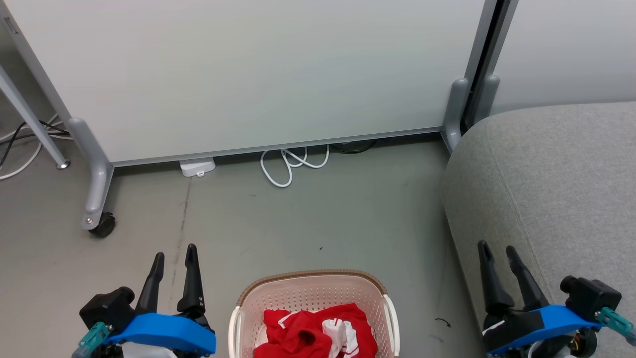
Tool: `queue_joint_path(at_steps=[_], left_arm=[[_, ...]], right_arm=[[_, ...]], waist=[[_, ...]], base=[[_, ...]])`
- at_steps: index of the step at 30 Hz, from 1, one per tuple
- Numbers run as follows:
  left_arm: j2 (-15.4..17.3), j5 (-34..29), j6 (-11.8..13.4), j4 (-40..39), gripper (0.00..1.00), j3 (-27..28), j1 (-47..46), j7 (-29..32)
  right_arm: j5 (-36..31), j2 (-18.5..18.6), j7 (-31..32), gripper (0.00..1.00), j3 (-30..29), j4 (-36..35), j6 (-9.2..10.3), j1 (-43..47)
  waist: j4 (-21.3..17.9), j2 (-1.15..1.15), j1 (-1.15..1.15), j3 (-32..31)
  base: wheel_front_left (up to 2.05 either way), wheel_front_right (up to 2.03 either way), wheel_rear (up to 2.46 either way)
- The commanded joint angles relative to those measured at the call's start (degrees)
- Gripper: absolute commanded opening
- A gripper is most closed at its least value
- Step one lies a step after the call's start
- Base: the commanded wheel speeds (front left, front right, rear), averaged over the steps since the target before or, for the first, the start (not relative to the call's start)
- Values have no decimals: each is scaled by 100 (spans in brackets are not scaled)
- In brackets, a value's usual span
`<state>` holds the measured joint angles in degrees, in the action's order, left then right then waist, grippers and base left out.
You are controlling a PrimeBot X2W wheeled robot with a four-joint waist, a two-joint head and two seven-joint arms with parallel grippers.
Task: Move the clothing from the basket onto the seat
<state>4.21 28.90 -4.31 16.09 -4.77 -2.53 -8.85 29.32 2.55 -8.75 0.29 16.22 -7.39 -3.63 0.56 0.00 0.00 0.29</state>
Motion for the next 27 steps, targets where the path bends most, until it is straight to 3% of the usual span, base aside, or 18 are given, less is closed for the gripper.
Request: queue_joint_path(at_steps=[1,27], left_arm=[[43,-162,17,-23,100,-30,-111,-58],[-12,-1210,1,173,100,-70,-118,-398]], right_arm=[[-174,37,-62,100,16,-34,-11,-116],[-1550,44,-297,100,9,103,-13,-149]], waist=[[-1,0,0,-2],[24,0,0,-15]], base=[[0,0,0],[0,0,0]])
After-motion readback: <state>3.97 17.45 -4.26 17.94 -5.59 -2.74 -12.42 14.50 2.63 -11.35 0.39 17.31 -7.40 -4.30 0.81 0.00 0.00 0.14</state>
